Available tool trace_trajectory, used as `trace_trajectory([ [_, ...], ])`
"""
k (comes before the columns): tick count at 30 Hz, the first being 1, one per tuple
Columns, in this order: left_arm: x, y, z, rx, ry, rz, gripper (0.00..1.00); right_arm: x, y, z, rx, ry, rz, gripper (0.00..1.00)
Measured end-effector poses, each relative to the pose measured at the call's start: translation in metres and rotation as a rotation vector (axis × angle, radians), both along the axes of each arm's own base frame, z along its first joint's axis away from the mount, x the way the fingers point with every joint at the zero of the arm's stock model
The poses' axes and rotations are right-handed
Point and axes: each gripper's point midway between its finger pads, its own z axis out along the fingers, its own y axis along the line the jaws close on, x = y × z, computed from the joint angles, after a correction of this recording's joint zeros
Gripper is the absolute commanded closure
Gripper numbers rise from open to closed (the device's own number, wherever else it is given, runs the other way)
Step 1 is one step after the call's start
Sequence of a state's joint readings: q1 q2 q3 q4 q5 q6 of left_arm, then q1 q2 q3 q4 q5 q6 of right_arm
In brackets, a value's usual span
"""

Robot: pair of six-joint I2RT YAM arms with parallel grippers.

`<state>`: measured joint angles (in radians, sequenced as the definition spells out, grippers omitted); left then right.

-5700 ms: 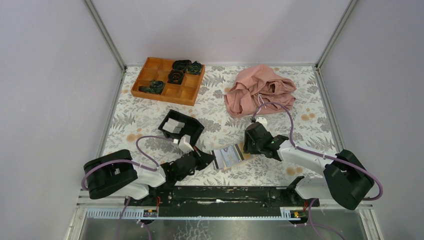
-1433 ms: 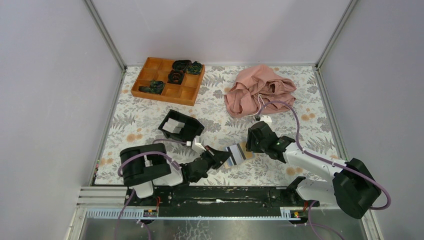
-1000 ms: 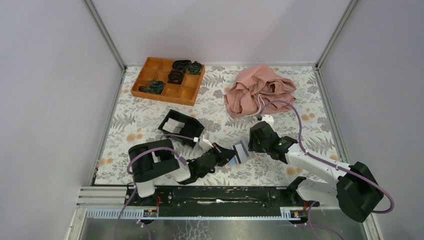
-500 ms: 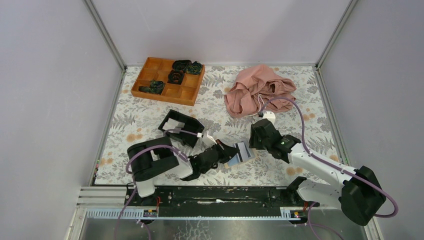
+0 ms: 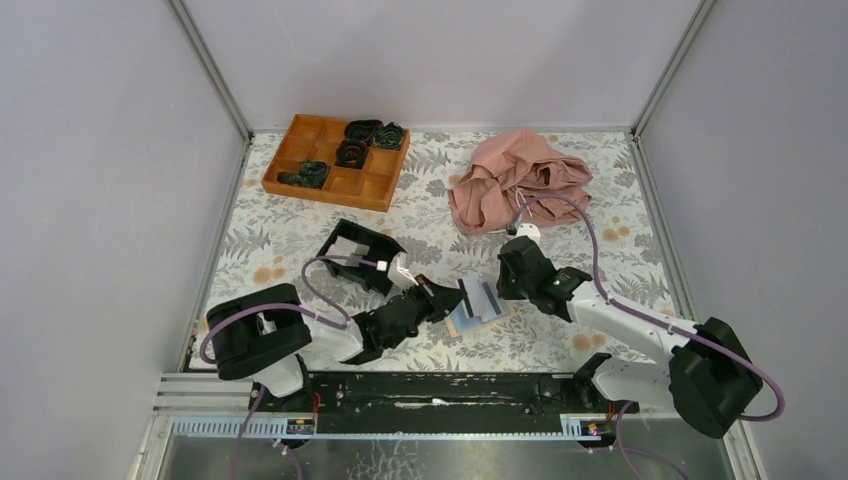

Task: Put the credit cards into the card holder
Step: Turn over the card slot in the card holder, then insert the credit card into the card holder.

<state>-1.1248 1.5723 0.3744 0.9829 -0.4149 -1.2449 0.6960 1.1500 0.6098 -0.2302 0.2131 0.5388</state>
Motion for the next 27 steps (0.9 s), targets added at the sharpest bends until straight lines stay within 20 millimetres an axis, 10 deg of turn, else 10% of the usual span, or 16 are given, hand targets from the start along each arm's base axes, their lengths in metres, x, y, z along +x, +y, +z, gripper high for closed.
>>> trace_trajectory([
  [11, -0.012, 0.030, -0.055, 0.080, 0.069, 0.025, 1.00, 0.000, 0.011, -0.022, 0.007, 0.066, 0.009, 0.99],
  [27, -0.008, 0.019, -0.059, -0.043, 0.102, 0.039, 1.00, -0.001, 0.007, -0.036, -0.008, 0.107, -0.028, 1.00],
])
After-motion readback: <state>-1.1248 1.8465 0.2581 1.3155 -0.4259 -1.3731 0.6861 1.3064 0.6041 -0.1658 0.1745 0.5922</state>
